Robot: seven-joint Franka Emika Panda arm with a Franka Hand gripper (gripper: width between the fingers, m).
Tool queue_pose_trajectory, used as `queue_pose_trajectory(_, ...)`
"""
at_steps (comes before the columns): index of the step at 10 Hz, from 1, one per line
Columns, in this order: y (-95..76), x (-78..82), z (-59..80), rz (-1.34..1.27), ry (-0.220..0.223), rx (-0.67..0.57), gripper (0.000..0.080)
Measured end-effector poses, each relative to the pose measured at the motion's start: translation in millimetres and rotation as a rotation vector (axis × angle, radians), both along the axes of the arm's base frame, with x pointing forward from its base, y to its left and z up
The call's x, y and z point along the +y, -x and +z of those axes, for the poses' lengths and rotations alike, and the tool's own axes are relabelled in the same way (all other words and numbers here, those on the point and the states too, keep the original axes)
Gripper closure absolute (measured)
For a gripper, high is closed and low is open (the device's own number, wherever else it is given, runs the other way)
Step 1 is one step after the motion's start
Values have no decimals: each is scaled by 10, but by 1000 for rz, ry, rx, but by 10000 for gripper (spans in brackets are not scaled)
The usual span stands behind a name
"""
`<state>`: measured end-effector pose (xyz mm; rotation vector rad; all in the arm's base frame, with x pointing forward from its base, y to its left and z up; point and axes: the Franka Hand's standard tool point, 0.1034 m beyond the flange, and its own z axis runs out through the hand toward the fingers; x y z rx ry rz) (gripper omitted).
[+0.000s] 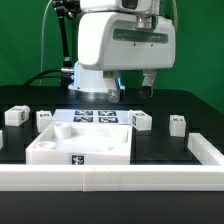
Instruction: Assemble one leg
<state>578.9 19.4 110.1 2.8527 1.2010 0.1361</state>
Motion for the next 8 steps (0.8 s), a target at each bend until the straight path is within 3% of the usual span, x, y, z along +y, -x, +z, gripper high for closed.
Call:
queue_pose_trajectory(2,7,-4,-6,30,6,-1,150)
queue_pose_trajectory(6,365,-56,-233,404,82,94,150)
queue_pose_trajectory(7,405,-113,-256,421,95,117,150)
queue_pose_trajectory(8,406,-284,-255,408,88,120,150)
